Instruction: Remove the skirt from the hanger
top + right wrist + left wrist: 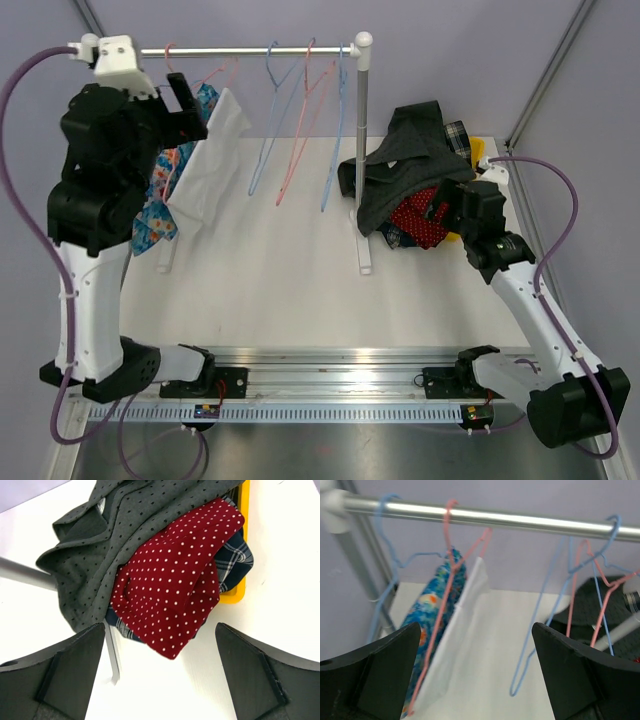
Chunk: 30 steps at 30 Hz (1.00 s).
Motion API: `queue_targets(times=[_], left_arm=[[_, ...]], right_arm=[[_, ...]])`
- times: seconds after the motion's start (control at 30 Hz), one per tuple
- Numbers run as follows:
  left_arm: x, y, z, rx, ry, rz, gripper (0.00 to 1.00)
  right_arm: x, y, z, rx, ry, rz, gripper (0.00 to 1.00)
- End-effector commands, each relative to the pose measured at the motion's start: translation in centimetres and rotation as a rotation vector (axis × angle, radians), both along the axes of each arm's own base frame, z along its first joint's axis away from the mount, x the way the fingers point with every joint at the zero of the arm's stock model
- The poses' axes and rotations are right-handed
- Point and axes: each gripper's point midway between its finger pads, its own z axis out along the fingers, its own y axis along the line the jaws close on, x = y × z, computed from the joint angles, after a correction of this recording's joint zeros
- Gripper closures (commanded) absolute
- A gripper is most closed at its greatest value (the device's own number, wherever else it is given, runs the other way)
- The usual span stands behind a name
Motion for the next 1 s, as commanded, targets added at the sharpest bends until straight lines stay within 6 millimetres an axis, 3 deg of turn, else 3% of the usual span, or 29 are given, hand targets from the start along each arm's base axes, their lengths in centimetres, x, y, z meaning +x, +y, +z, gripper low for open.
queue_targets(times=[0.0, 0.13, 0.27, 0.63, 0.97], left_arm=[[-0.7, 3.2, 0.2, 0.034, -0.016, 0.132, 0.1], [-1.3, 5.3, -0.7, 0.051, -0.003, 0.193, 0.19], [-0.3, 5.3, -3.3, 0.06, 0.059, 0.176, 0.26], [2.5, 5.4, -7.0, 0.025, 0.118, 0.144, 0.21], [6.0, 5.4, -9.6, -0.02, 0.155, 0.107, 0.22]], right_arm=[[-1.1, 0.6, 0.8, 0.047, -0.017, 0.027, 0.01], [-2.0, 0.5, 1.4, 0.049, -0.033, 0.034, 0.0], [-2.4, 0.4, 1.3, 0.045, -0.027, 0.04, 0.01], [-2.9, 0.4, 0.0, 0.038, -0.004, 0.048, 0.01], [-2.6, 0.4, -0.1, 0.027, 0.001, 0.05, 0.01]])
